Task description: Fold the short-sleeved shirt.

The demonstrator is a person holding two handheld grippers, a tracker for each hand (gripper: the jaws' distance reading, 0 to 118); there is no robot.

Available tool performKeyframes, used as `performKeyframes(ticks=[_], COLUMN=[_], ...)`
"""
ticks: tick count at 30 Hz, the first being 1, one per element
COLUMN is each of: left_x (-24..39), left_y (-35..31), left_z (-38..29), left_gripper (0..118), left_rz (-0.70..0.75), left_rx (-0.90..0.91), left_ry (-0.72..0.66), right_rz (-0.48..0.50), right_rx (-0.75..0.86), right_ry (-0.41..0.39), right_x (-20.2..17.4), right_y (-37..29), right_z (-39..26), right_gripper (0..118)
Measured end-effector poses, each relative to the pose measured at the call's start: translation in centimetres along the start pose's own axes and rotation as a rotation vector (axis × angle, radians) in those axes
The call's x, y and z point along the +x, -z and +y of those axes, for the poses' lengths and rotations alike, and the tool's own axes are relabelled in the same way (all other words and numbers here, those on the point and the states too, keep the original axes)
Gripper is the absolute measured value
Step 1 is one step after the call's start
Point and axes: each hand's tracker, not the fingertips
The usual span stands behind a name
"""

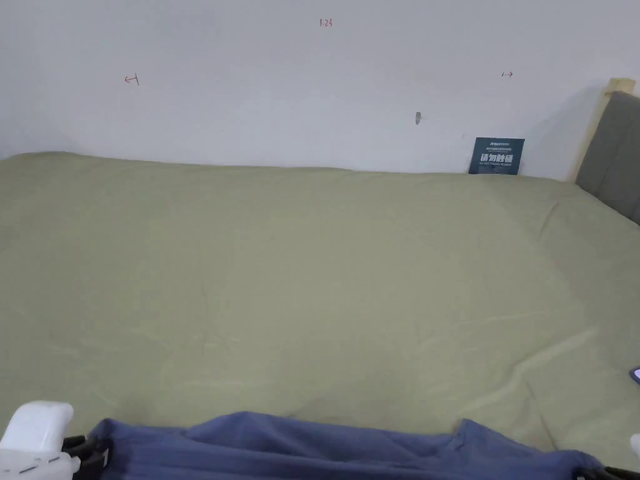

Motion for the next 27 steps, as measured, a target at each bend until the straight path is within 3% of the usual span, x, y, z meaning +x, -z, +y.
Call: performKeyframes(ticks=[2,3,4,5,6,7,8,14,16,17,18,19,20,21,23,27], left_x=[-0.7,-0.8,-0.9,-1.1,-1.3,-1.5,-1.5,2.1,4.2,5.5,6.7,7.8,8.8,9.6,9.9,10.2], left_y=[1.3,1.6,2.0,2.1,2.3,2.0,1.4,-5.3,-7.3,-8.2,-9.0,-9.4,-9.8,-9.7,-9.9,-10.3], left_z=[-1.0,-1.3,-1.5,-1.7,-1.8,-1.7,-1.5,3.1,4.9,5.5,6.0,6.3,6.5,6.5,6.7,6.8], left_gripper=[9,19,57,92,107,107,107,104,104,102,95,70,34,0,0,0], left_rz=[-0.005,-0.004,0.0,0.01,0.026,0.034,0.044,0.083,0.077,0.074,0.076,0.107,0.125,0.114,0.086,0.069], left_rx=[-0.006,-0.01,-0.015,-0.024,-0.048,-0.052,-0.019,0.231,0.321,0.368,0.42,0.453,0.498,0.537,0.523,0.527], left_ry=[-0.015,-0.016,-0.016,-0.019,-0.036,-0.048,-0.059,-0.092,-0.076,-0.055,-0.025,-0.012,-0.002,-0.018,-0.032,-0.046], right_rz=[-0.009,-0.006,-0.009,-0.019,-0.042,-0.062,-0.063,-0.098,-0.118,-0.128,-0.136,-0.156,-0.172,-0.178,-0.131,-0.139], right_rx=[-0.013,-0.02,-0.018,-0.012,0.002,-0.004,-0.003,0.243,0.368,0.426,0.485,0.529,0.559,0.618,0.595,0.63], right_ry=[0.008,0.013,0.018,0.024,0.022,0.021,0.022,0.036,0.027,0.022,0.017,0.025,0.032,0.05,0.05,0.043], right_x=[-0.3,-0.2,0.0,0.1,-0.7,-0.7,-0.7,-3.7,-6.0,-7.3,-8.6,-9.7,-10.9,-11.9,-13.3,-14.7], right_y=[0.6,1.0,1.2,1.2,0.7,0.7,0.4,-4.5,-6.1,-7.0,-7.5,-7.9,-8.1,-8.4,-8.3,-8.4], right_z=[-0.8,-1.0,-1.0,-0.9,-0.9,-0.6,-0.4,3.6,5.0,5.7,6.1,6.3,6.5,6.4,6.5,6.4], right_gripper=[0,0,15,51,98,115,110,106,104,97,80,42,7,0,0,0])
